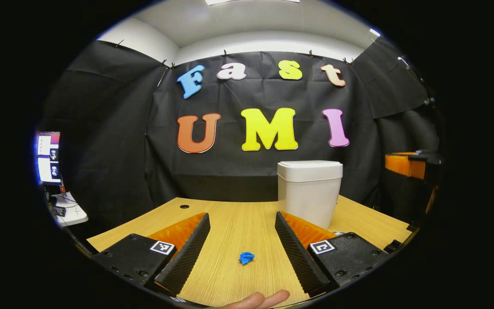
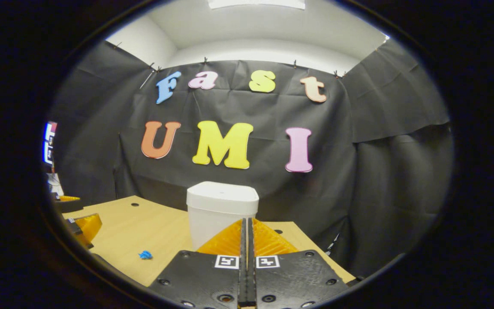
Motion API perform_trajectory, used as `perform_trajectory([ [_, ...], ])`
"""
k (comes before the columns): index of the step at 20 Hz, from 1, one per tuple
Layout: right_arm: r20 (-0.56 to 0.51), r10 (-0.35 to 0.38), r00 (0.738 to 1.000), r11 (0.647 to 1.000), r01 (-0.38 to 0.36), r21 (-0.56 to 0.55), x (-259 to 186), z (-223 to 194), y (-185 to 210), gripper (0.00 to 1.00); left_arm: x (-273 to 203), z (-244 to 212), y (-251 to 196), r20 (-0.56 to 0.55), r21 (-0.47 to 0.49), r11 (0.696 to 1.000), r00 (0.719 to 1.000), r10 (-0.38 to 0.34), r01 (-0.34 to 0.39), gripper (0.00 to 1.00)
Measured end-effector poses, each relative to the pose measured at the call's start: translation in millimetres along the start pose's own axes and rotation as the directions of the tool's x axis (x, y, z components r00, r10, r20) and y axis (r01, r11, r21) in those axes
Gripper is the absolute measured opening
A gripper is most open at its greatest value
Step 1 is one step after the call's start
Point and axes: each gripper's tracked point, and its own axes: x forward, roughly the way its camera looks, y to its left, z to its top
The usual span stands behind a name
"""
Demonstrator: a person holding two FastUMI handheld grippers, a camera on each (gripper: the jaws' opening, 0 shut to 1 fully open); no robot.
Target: Press the lid of the desktop garbage bin to open it, pick up the crumpled paper on the desktop and throw it into the bin, then pick up the pop can on the desktop and drop it into the bin, and finally close the garbage bin lid.
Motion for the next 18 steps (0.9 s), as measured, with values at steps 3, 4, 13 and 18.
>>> perform_trajectory([
  [3,0.048,0.019,0.999,1.000,-0.019,-0.008,20.7,35.0,11.4,0.00,1.2,-1.1,1.4,-0.001,-0.002,1.000,1.000,0.001,-0.001,0.98],
  [4,0.056,0.034,0.998,0.999,-0.033,-0.019,29.6,44.0,19.7,0.00,1.3,-0.6,2.2,-0.001,-0.006,1.000,1.000,0.001,-0.001,0.98],
  [13,-0.065,0.127,0.990,0.991,-0.124,0.060,104.0,58.7,68.5,0.00,11.5,-8.8,23.5,-0.028,-0.038,0.999,0.999,0.025,-0.026,0.99],
  [18,-0.195,0.142,0.970,0.989,-0.131,0.069,164.8,19.7,81.7,0.00,15.3,-10.7,24.0,-0.030,-0.039,0.999,0.999,0.024,-0.025,0.99],
])
